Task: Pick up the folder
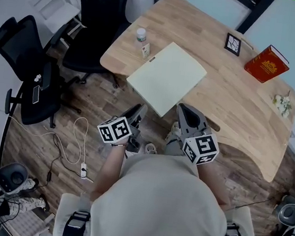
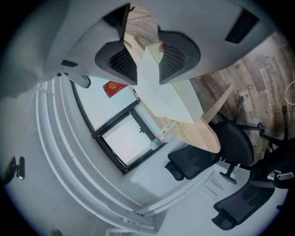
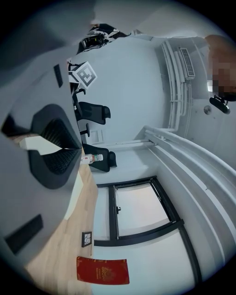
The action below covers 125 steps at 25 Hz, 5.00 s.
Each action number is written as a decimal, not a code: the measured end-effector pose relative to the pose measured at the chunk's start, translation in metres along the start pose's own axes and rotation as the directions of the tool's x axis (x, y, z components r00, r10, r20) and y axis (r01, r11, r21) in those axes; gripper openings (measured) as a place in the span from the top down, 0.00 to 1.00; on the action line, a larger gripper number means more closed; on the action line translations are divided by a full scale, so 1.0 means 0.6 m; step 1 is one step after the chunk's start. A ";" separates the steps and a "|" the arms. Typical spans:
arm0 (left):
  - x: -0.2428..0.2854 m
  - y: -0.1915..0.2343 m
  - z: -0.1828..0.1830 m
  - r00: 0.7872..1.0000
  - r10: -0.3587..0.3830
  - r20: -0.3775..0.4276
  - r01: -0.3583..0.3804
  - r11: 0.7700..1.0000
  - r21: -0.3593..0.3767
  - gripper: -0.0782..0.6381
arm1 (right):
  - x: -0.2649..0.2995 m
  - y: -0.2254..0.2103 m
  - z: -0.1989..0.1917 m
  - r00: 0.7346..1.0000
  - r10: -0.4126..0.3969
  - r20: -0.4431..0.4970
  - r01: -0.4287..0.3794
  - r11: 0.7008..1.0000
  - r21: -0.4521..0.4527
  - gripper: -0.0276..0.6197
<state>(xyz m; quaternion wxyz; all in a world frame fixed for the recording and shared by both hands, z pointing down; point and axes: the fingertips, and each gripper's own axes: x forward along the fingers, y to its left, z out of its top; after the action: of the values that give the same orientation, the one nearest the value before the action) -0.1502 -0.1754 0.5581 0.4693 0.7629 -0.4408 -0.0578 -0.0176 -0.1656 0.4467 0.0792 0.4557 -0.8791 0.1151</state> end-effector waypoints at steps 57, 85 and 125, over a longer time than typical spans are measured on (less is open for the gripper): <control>0.218 0.055 -0.077 0.951 -0.305 0.058 0.282 0.771 -0.571 0.25 | 0.025 -0.157 -0.012 0.999 -0.031 -0.026 0.032 0.999 0.029 0.93; 0.209 0.057 -0.072 0.962 -0.271 0.046 0.253 0.806 -0.536 0.48 | 0.029 -0.140 -0.016 0.999 -0.024 -0.030 0.024 1.000 0.018 0.93; 0.056 -0.053 -0.019 0.909 -0.372 0.187 0.412 0.736 -0.537 0.50 | -0.029 -0.082 -0.017 0.999 -0.048 0.022 0.047 0.999 0.022 0.93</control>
<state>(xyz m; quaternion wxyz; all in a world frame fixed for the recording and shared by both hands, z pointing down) -0.1044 -0.1870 0.5509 0.6357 0.6624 -0.2486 -0.3087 0.0331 -0.1767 0.4584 0.0673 0.4785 -0.8676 0.1175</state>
